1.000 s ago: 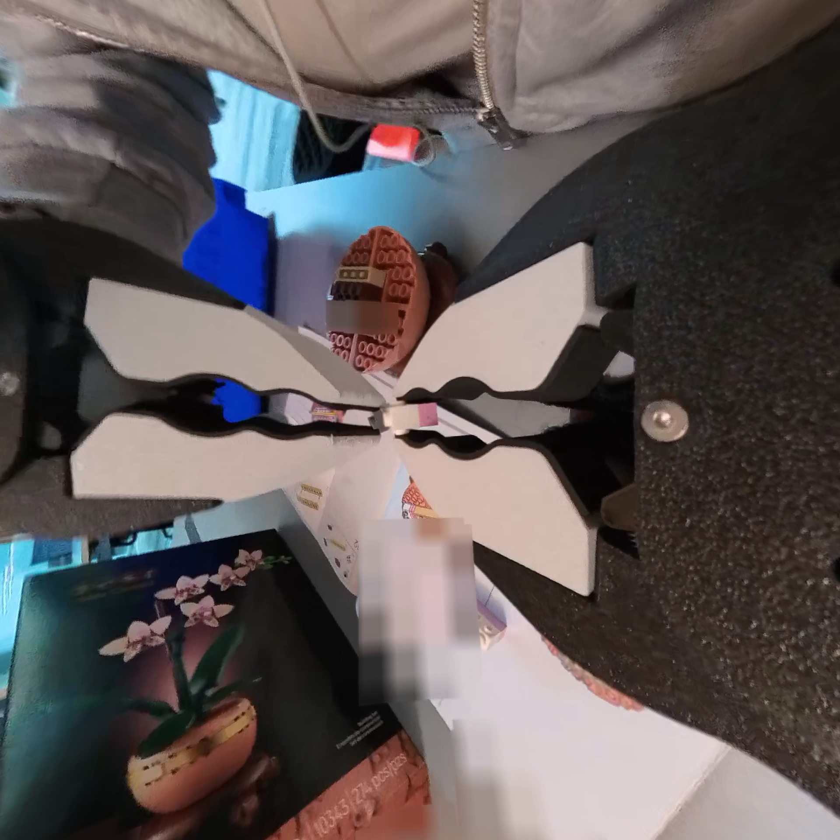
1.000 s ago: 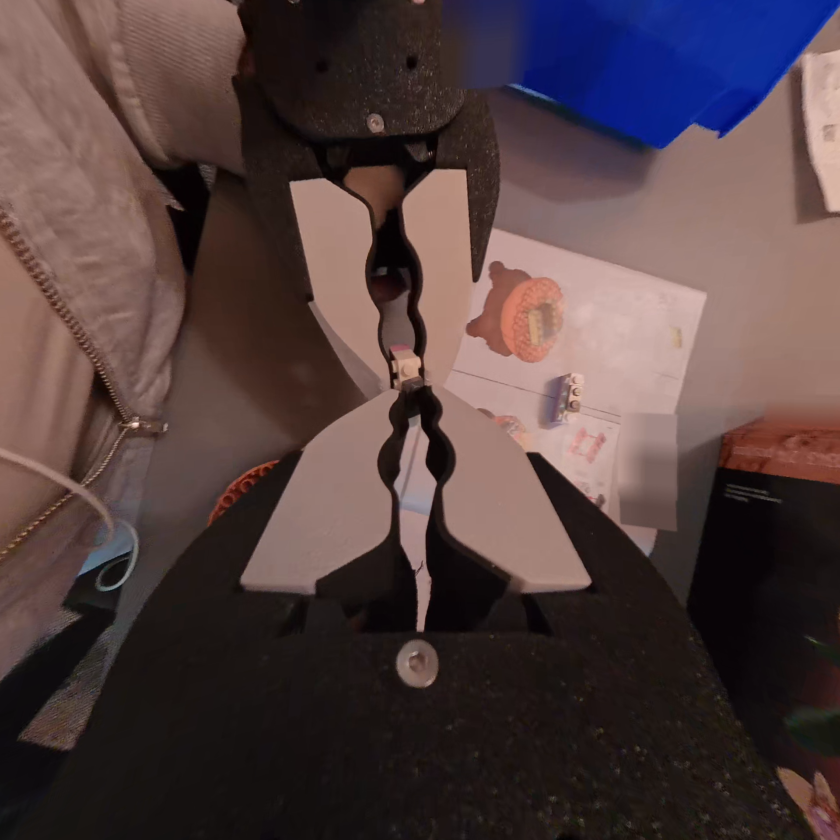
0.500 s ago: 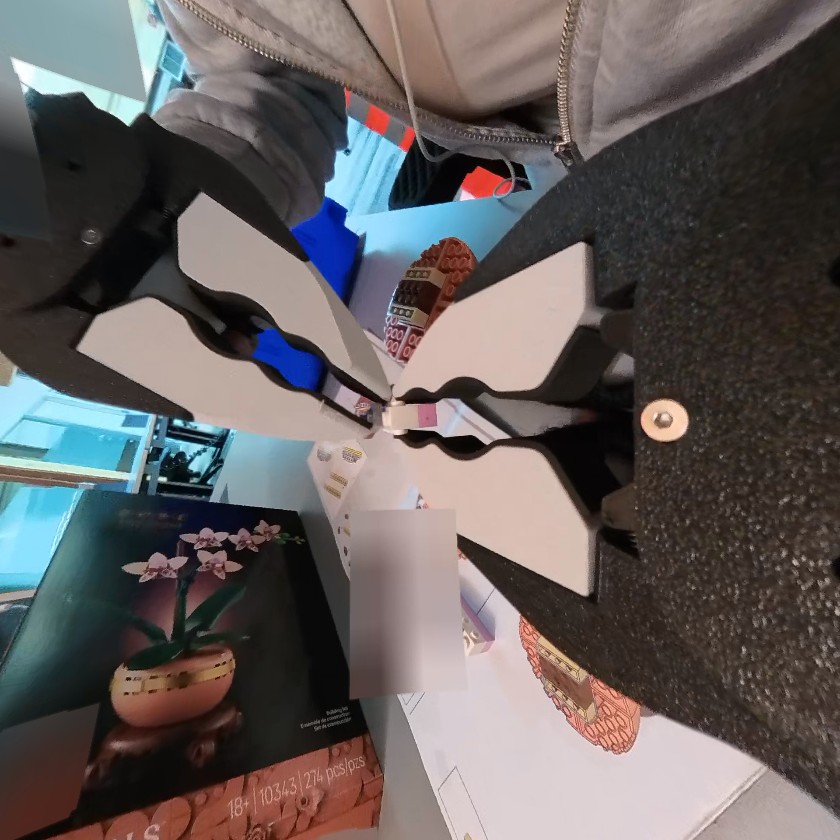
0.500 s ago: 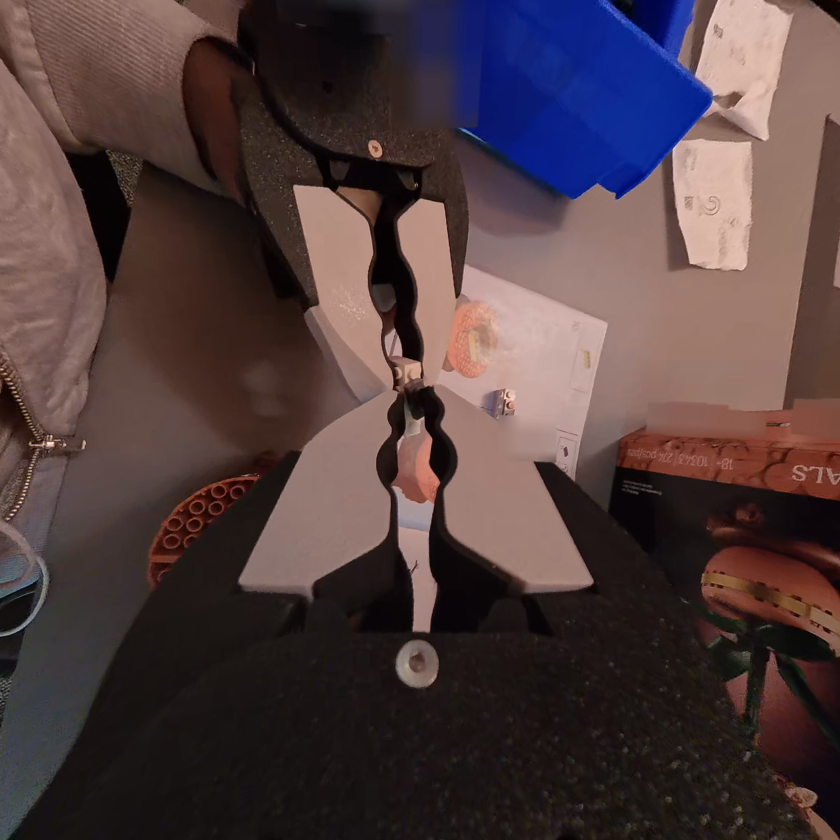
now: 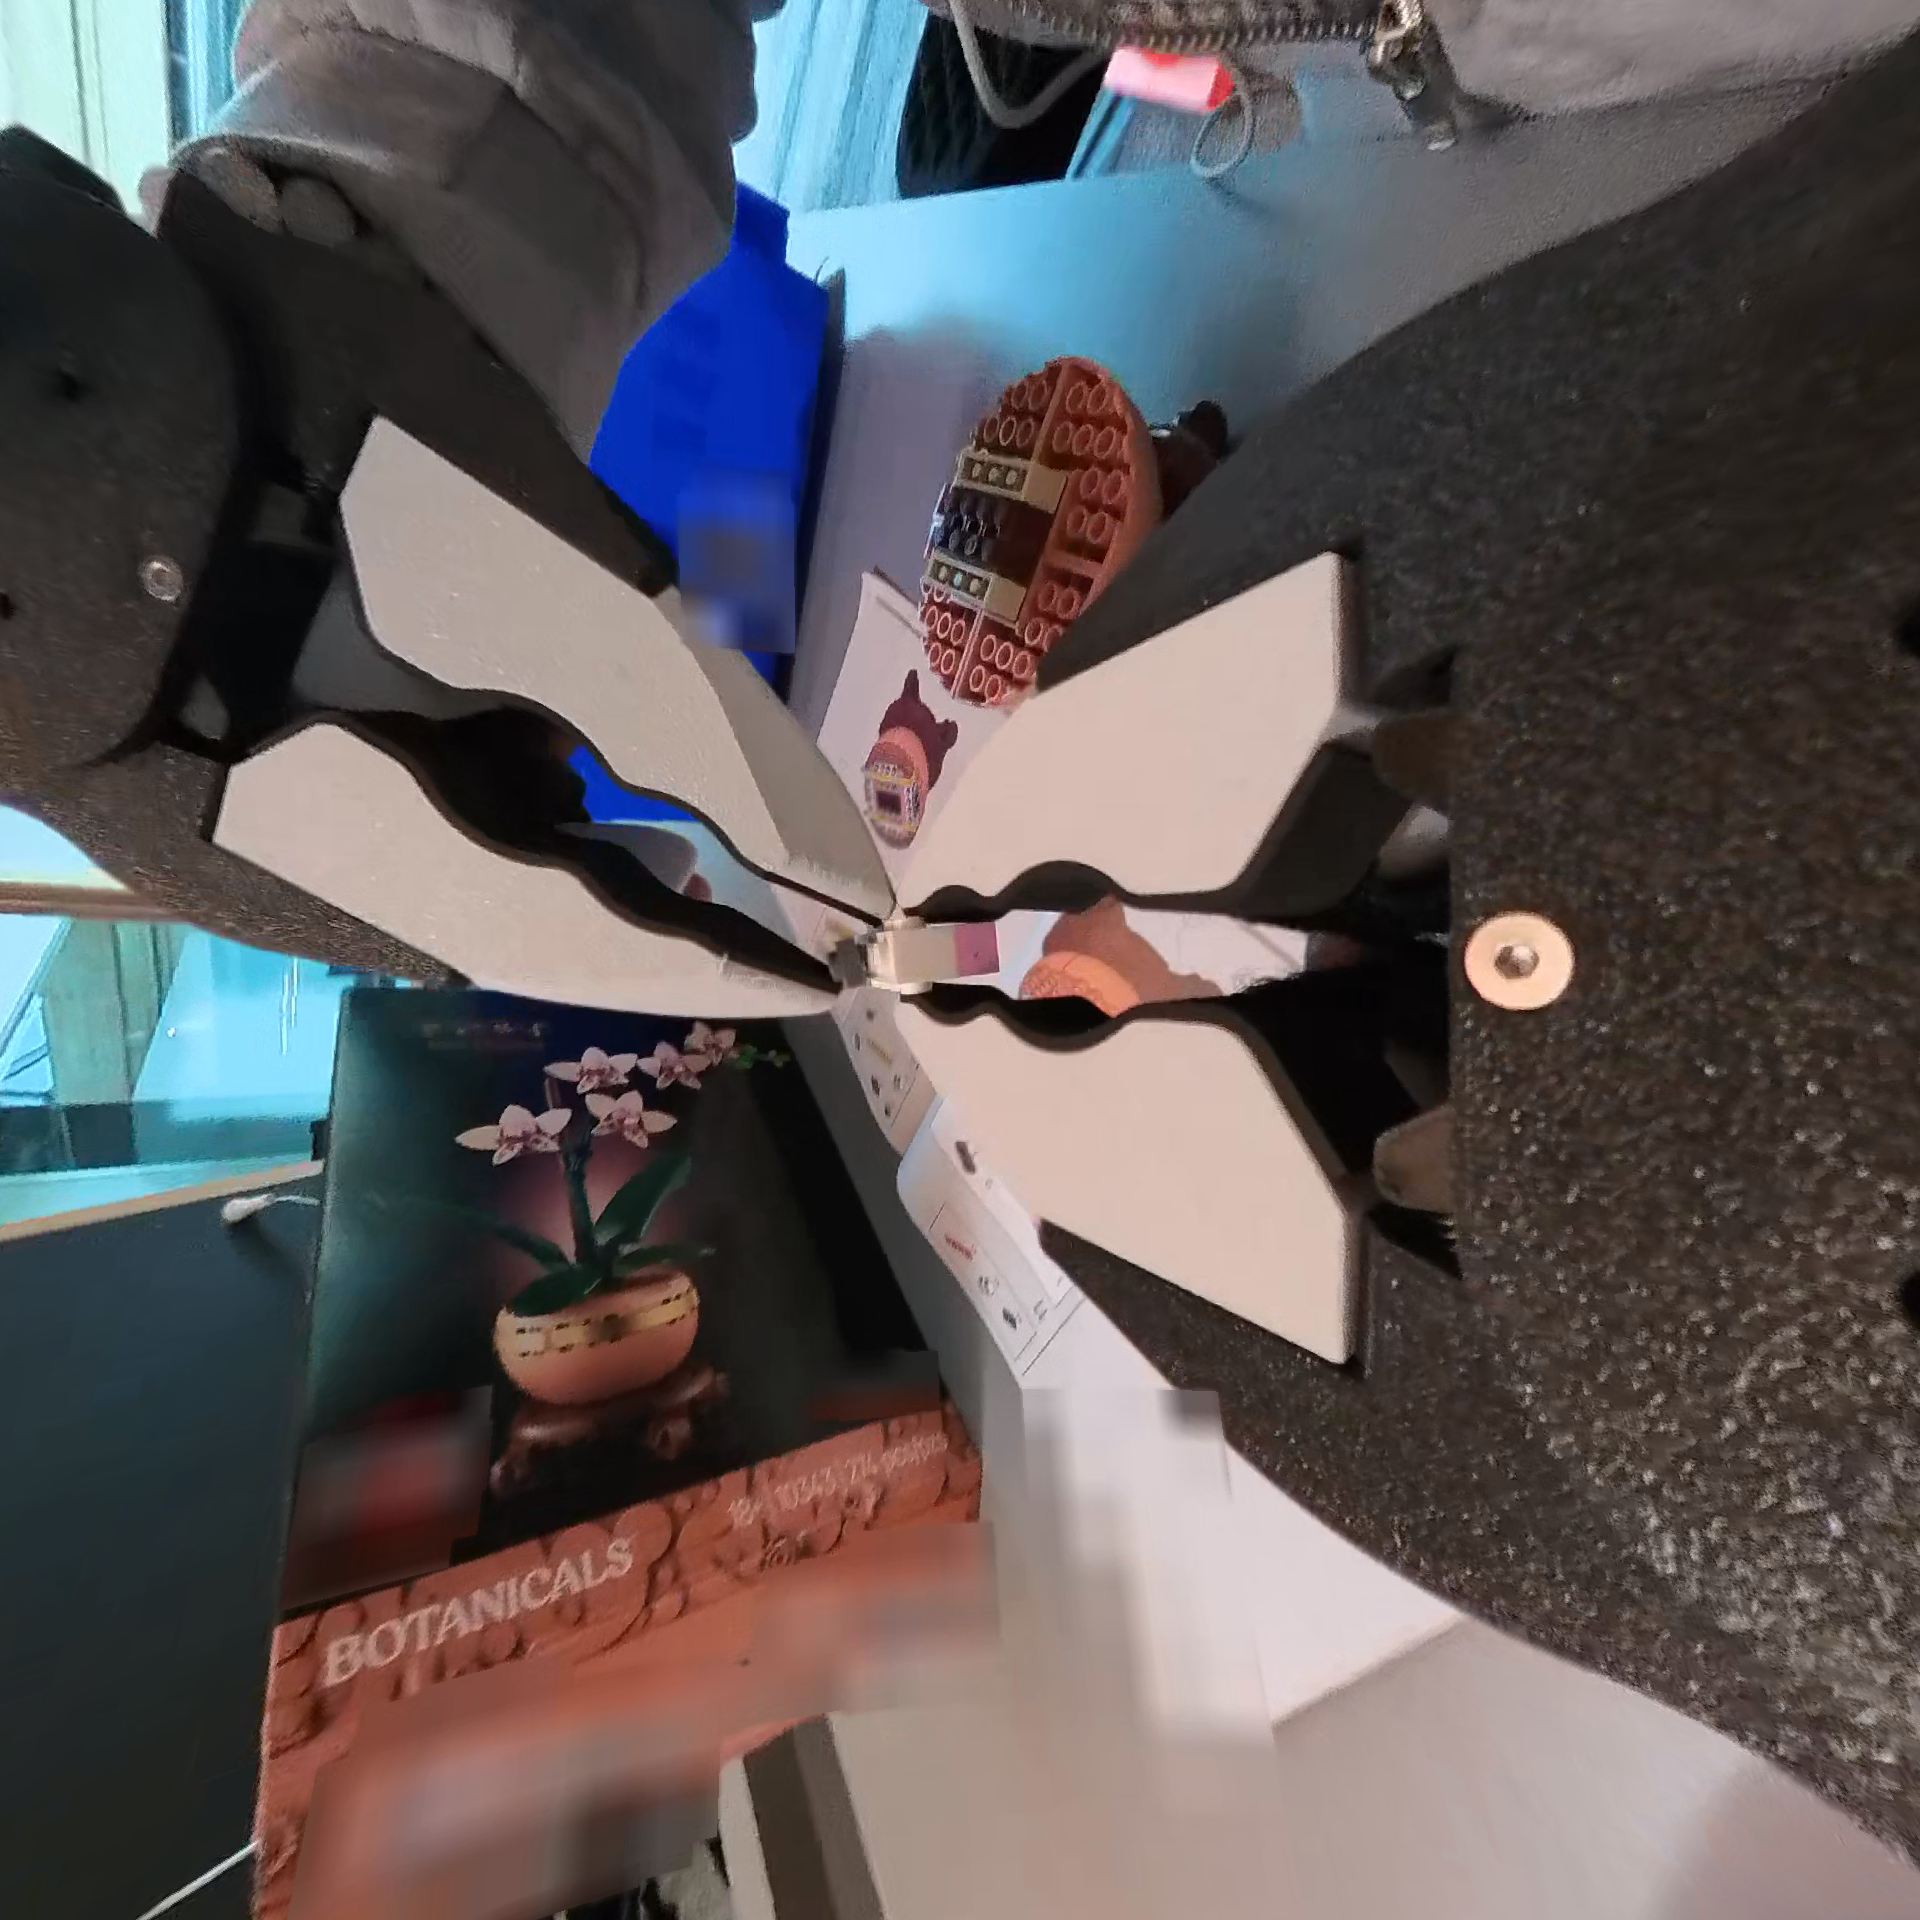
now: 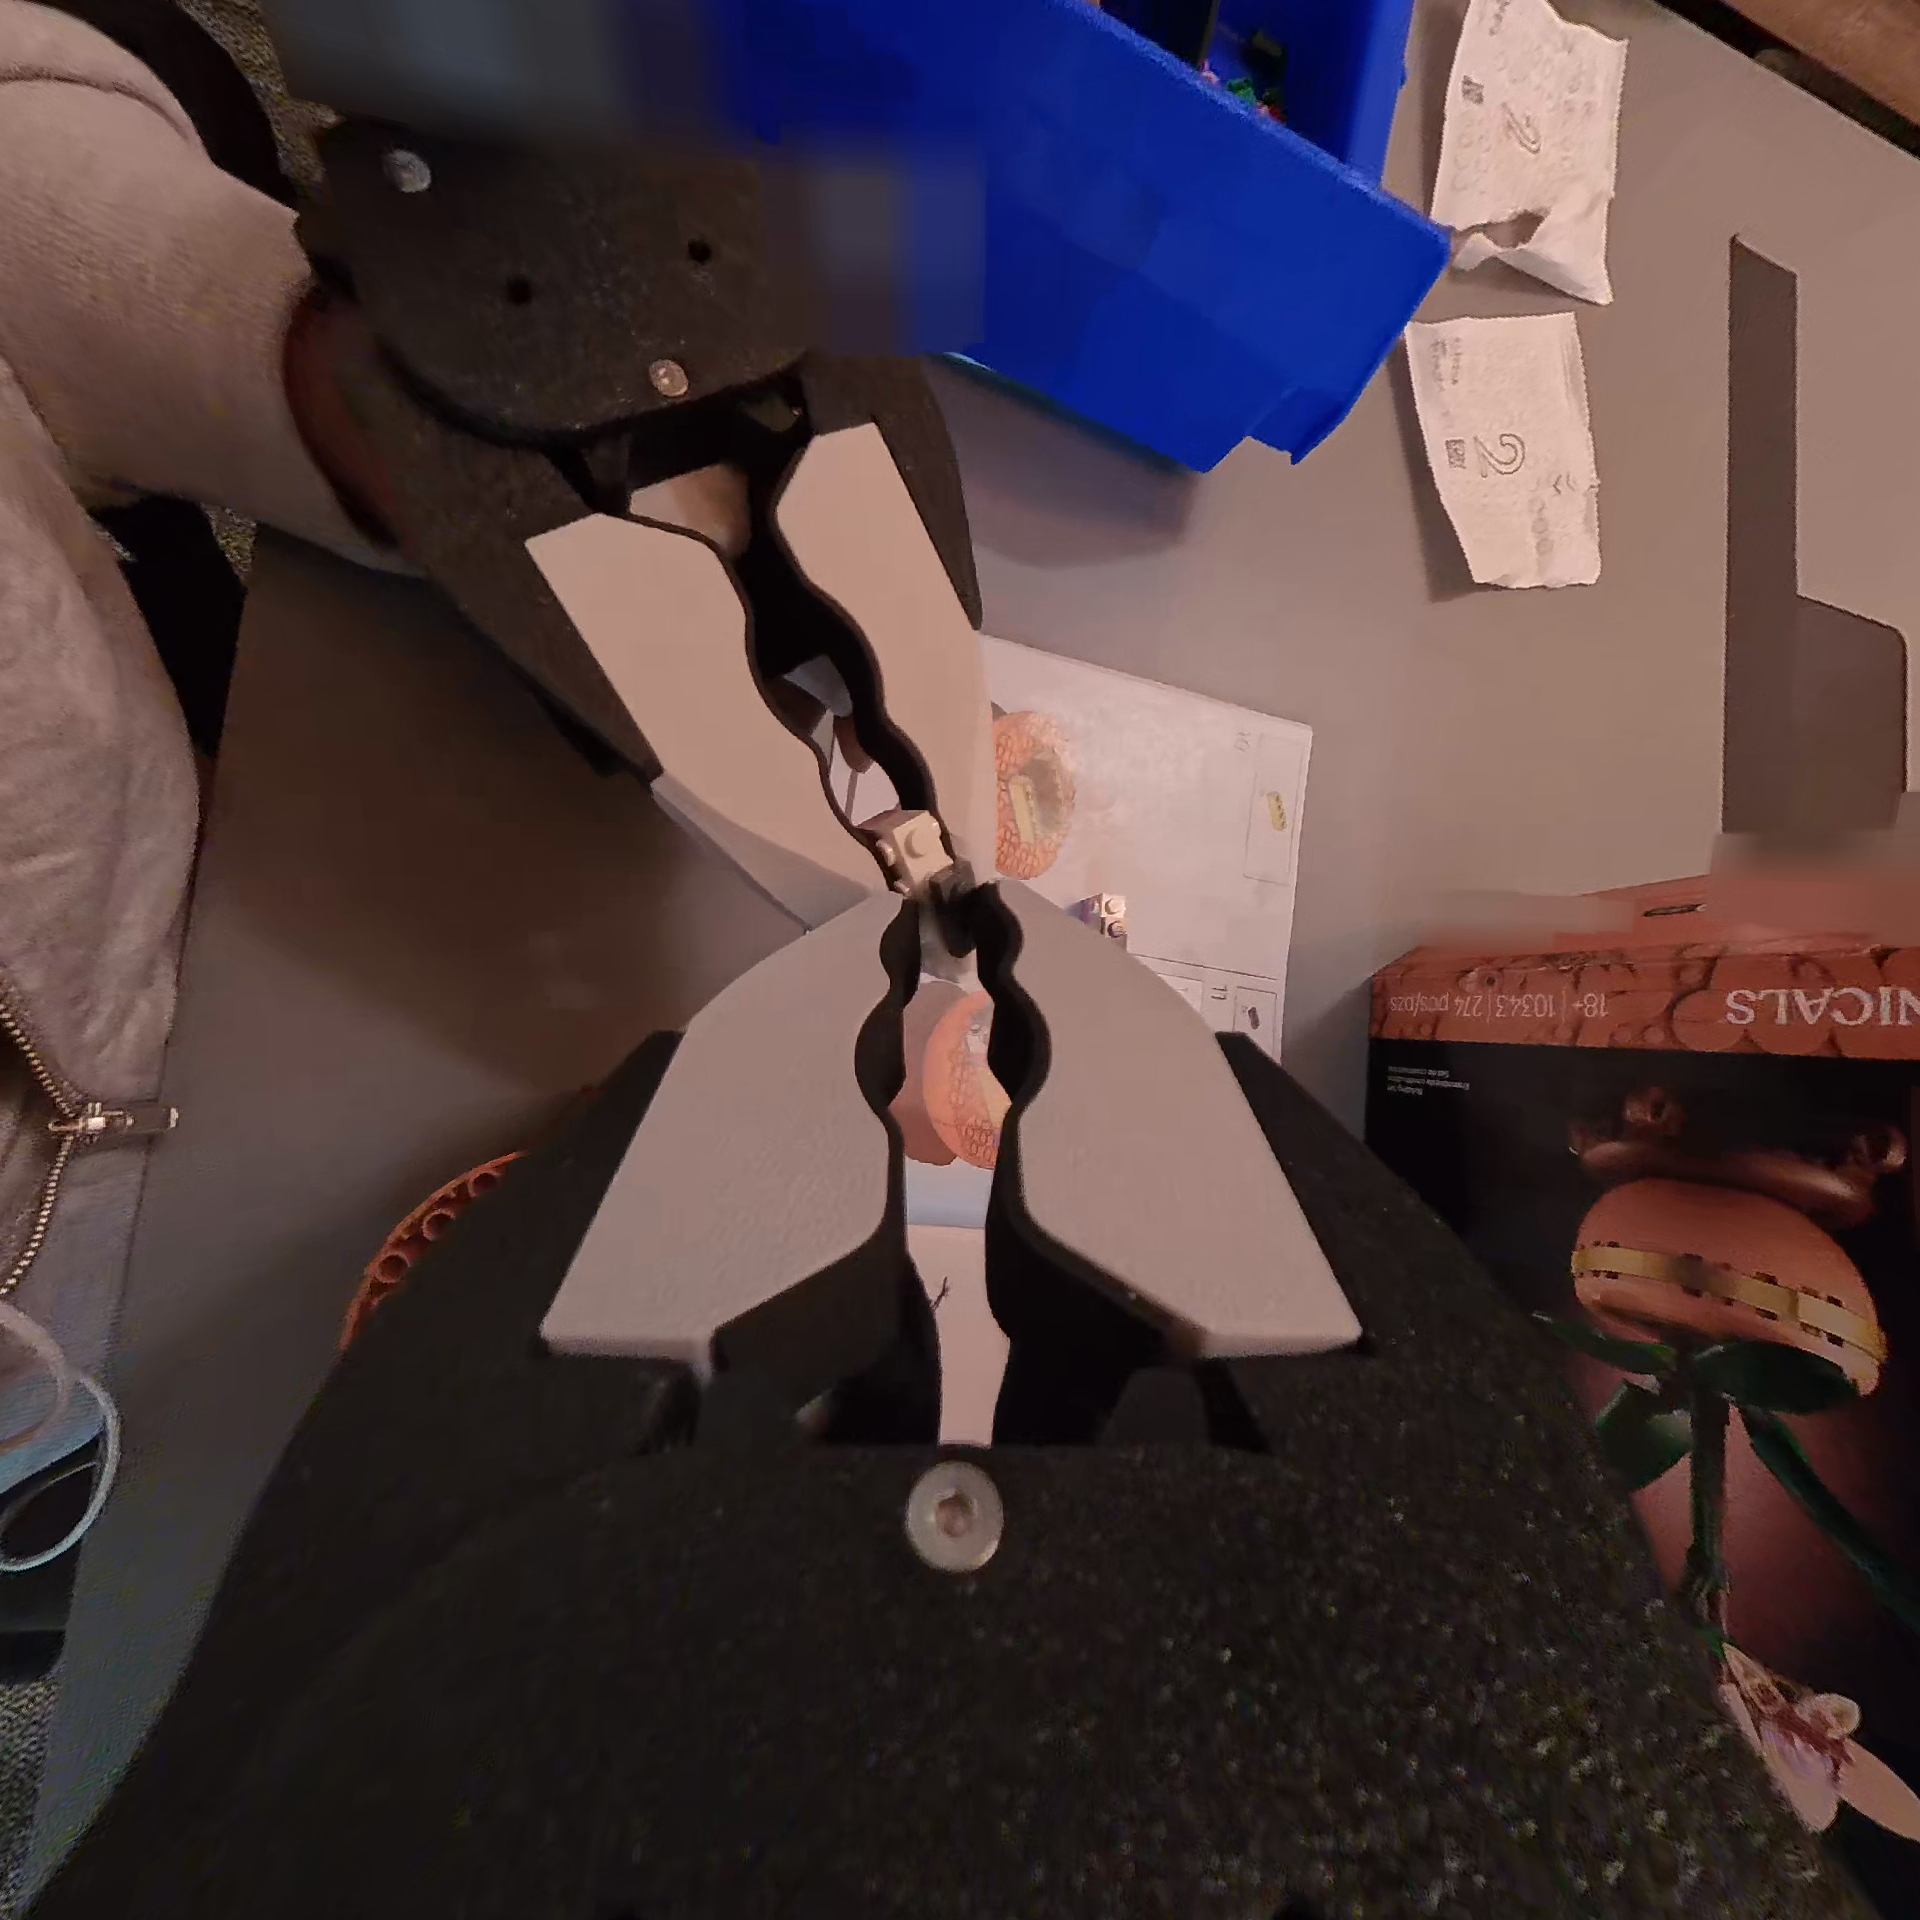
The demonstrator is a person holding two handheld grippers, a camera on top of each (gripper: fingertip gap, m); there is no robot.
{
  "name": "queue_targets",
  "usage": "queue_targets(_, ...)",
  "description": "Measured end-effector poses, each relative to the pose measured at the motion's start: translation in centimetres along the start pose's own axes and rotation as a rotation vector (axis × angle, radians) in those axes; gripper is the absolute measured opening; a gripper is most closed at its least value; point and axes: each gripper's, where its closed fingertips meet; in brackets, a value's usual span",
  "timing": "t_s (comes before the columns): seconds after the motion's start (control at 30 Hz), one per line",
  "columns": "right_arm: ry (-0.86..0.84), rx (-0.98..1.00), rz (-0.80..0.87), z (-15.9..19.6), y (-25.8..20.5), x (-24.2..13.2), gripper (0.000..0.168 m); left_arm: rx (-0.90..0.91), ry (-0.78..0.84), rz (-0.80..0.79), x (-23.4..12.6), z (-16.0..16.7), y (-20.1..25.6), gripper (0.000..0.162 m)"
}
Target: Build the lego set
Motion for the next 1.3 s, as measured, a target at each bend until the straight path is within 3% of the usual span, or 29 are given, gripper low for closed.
queue_targets(0.43,0.031,-0.086,0.036,-1.1,0.3,-1.0,0.020,-0.014,0.053,-0.005,-0.3,-0.7,-0.3,0.011)
queue_targets(0.57,0.233,-0.305,0.055,-2.4,-0.5,-3.0,0.042,-0.134,0.120,0.060,-0.9,-1.9,-0.3,0.011)
queue_targets(0.67,0.451,-0.430,0.138,-3.3,-0.6,-4.5,0.037,-0.207,0.152,0.136,-1.3,-3.3,0.1,0.010)
queue_targets(0.73,0.500,-0.449,0.142,-3.5,-0.5,-4.7,0.040,-0.229,0.169,0.189,-1.4,-4.5,0.6,0.010)
queue_targets(0.87,0.623,-0.383,0.097,-3.9,0.3,-5.9,0.034,-0.126,0.113,0.182,-1.1,-5.0,0.3,0.011)
queue_targets(1.0,0.512,-0.177,-0.049,0.3,1.5,-3.7,0.014,-0.092,0.022,0.094,-2.2,-2.9,-1.5,0.011)
queue_targets(1.17,0.307,-0.107,-0.085,4.8,1.6,1.0,0.013,-0.059,-0.085,-0.006,-5.1,-0.7,-1.4,0.011)
queue_targets(1.3,0.121,0.070,-0.135,6.3,1.8,5.4,0.014,-0.097,-0.105,-0.015,-5.3,0.6,-0.6,0.011)
Point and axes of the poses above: each gripper's, where its closed fingertips meet, x out along the fingers, z out of its underside, y = z × x across the jaws, and after that the axes turned 4 degrees about -z, right-handed
